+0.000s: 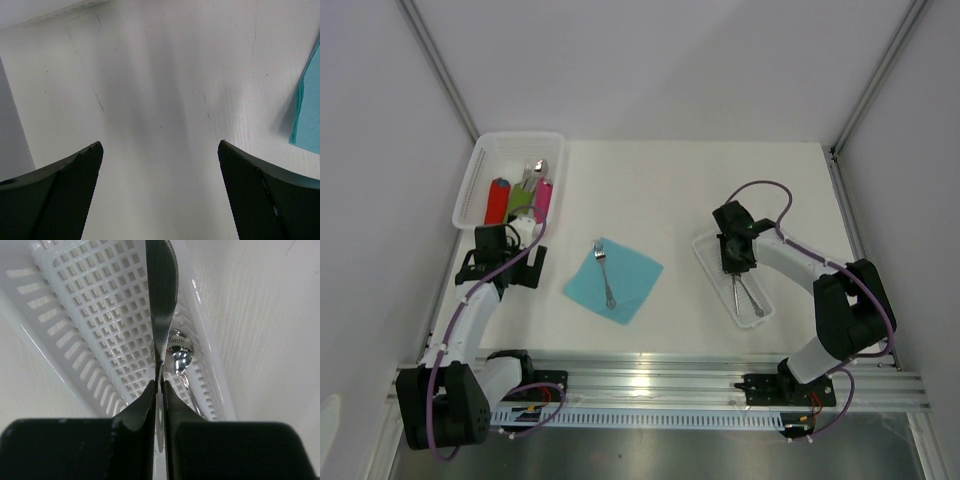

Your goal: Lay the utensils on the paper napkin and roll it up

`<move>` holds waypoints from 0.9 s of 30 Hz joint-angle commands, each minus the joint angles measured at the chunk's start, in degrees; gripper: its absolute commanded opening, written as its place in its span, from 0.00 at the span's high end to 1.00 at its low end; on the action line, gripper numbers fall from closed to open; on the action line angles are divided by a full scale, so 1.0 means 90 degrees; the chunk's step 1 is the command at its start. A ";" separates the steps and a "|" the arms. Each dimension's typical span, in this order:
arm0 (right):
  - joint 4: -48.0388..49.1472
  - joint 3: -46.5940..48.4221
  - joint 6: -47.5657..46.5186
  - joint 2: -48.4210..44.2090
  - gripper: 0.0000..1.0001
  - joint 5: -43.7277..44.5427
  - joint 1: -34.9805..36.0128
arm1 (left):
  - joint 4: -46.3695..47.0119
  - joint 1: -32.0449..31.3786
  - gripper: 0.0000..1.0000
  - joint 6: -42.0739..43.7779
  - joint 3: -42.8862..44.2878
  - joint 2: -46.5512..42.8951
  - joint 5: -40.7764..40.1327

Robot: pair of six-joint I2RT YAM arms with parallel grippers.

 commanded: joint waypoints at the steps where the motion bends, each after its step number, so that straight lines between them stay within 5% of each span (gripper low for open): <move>1: 0.0087 0.0335 0.0023 -0.0569 1.00 0.0413 0.0080 | 0.0195 0.0046 0.01 0.0008 0.0008 -0.0101 0.0129; 11: 0.0146 0.0764 0.0383 -0.0961 1.00 0.0950 0.0304 | 0.0185 0.0046 0.00 -0.0001 -0.0021 -0.0150 0.0168; 15: 0.0223 0.1428 0.0968 -0.0698 1.00 0.1009 0.1162 | 0.0205 0.0046 0.00 -0.0011 -0.0021 -0.0170 0.0216; 19: 0.0487 0.2326 0.1457 0.0306 1.00 0.0747 0.2236 | 0.0195 0.0046 0.00 -0.0031 -0.0021 -0.0189 0.0275; 27: 0.0000 0.4688 0.1839 0.3032 1.00 -0.0103 0.3000 | 0.0263 0.0046 0.01 0.0028 -0.0167 -0.0345 0.0441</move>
